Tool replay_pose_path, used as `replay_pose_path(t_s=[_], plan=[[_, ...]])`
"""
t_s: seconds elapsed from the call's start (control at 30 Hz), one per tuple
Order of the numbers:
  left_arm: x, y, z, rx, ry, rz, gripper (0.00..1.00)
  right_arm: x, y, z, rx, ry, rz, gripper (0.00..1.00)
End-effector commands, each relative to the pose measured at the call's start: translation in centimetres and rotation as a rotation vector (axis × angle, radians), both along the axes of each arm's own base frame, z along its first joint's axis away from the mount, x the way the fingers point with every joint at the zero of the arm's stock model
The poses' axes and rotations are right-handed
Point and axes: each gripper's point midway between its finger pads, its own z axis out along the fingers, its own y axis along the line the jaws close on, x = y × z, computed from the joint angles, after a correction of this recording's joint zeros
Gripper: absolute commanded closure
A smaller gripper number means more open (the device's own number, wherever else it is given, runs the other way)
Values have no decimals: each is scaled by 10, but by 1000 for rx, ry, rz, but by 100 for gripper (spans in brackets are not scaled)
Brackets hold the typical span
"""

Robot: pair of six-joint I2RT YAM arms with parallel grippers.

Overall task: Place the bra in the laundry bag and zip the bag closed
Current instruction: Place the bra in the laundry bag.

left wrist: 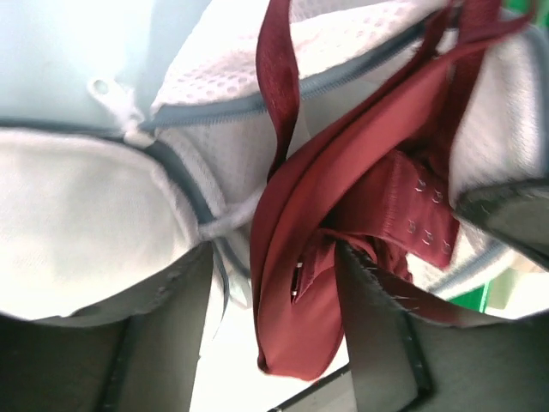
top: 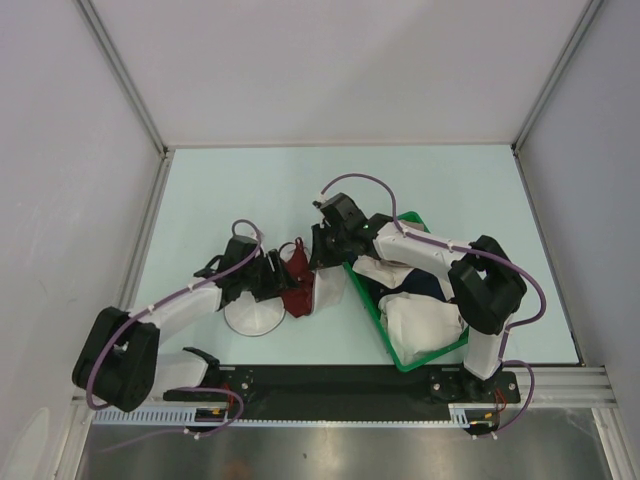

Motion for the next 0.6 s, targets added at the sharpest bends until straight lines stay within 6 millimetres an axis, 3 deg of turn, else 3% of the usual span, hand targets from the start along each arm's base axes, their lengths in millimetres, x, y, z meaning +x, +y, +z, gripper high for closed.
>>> replay_pose_path(t_s=[0.0,0.07,0.13,0.27,0.57], plan=[[11,10,32,31,-91,18,35,9,-1,14,1,-46,5,87],[11,10,37,34,-97,6,32,10,-3,16,-3,-59,15,75],[10,10,33,37,-86,-7,32,12,-6,17,-12,-66,17,70],[5,6,22,15,-56,-24,39,17,-8,19,-45,-102,65,58],[13,-3,13,-1,-44,-46,70,39,-10,12,-146,-184,95,59]])
